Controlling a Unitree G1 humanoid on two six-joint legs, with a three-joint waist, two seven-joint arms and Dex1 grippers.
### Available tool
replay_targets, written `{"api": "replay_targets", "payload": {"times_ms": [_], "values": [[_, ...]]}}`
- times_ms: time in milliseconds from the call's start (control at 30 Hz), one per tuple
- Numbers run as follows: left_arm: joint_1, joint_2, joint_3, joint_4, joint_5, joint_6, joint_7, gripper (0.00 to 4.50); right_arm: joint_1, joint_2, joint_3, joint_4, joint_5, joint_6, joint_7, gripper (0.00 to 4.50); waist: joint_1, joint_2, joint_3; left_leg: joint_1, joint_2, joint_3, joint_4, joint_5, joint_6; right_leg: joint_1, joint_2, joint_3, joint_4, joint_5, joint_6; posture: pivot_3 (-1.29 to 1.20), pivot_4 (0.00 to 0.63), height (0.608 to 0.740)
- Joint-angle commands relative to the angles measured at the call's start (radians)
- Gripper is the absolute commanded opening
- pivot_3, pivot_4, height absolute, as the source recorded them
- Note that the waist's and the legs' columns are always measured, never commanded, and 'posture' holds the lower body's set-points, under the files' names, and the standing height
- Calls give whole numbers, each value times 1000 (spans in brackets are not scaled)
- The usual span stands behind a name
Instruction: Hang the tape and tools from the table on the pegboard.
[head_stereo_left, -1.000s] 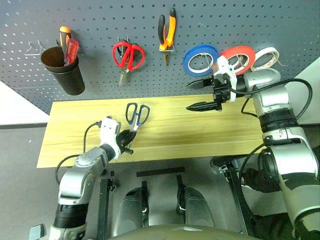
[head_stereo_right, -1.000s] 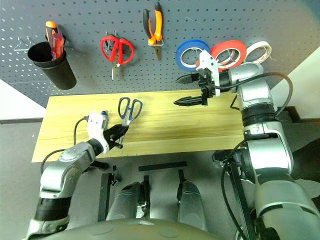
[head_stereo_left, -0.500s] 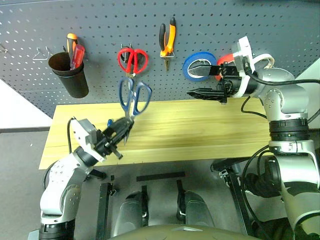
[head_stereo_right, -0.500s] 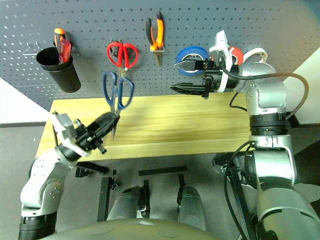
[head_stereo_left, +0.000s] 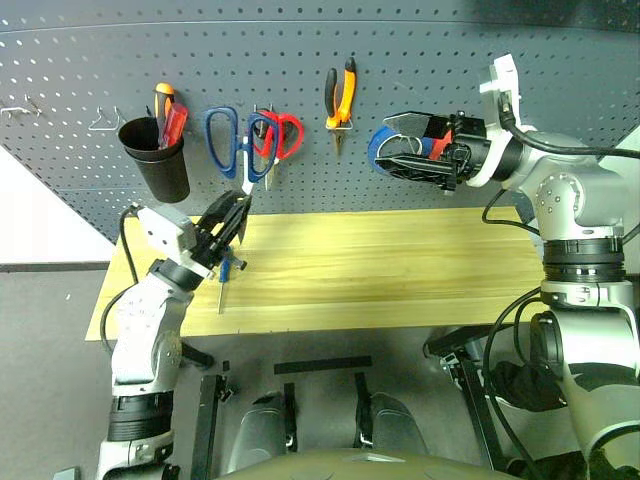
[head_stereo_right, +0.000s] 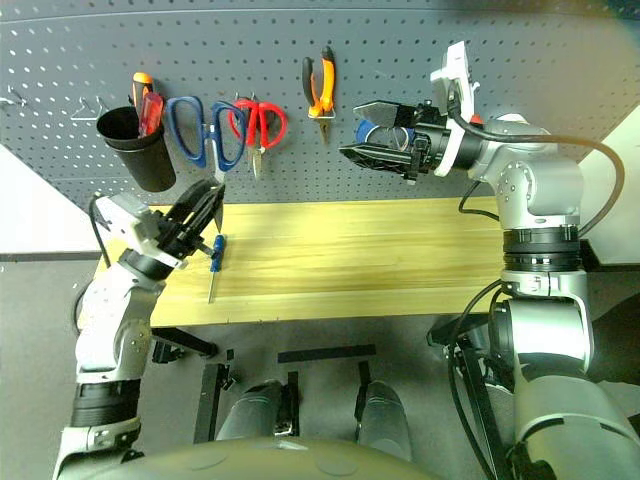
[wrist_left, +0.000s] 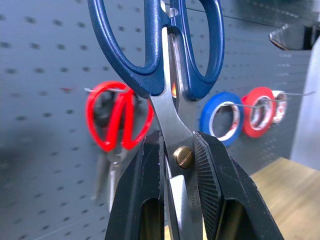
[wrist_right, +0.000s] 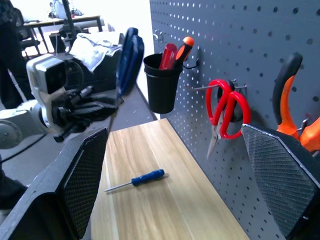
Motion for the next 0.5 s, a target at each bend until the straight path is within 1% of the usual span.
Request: {"api": "replay_targets", "payload": {"times_ms": [33, 267, 500], "values": [[-57, 4, -7, 54, 3, -1, 9, 690, -26, -15, -20, -29, 20, -7, -8, 4500, -1, 0, -2, 0, 0, 0, 0, 0, 0, 0, 0, 0, 0, 0, 0, 20, 76, 740], [-149, -12, -31, 188, 33, 11, 41, 690, -20, -21, -12, -50, 16, -8, -21, 4500, -4, 0, -6, 0, 0, 0, 0, 0, 0, 0, 0, 0, 0, 0, 0, -4, 80, 740], [-230, -25, -36, 333, 58, -35, 31, 690, 3, -32, -19, -82, 20, 4, -46, 4500, -7, 0, -6, 0, 0, 0, 0, 0, 0, 0, 0, 0, 0, 0, 0, -26, 84, 740]]}}
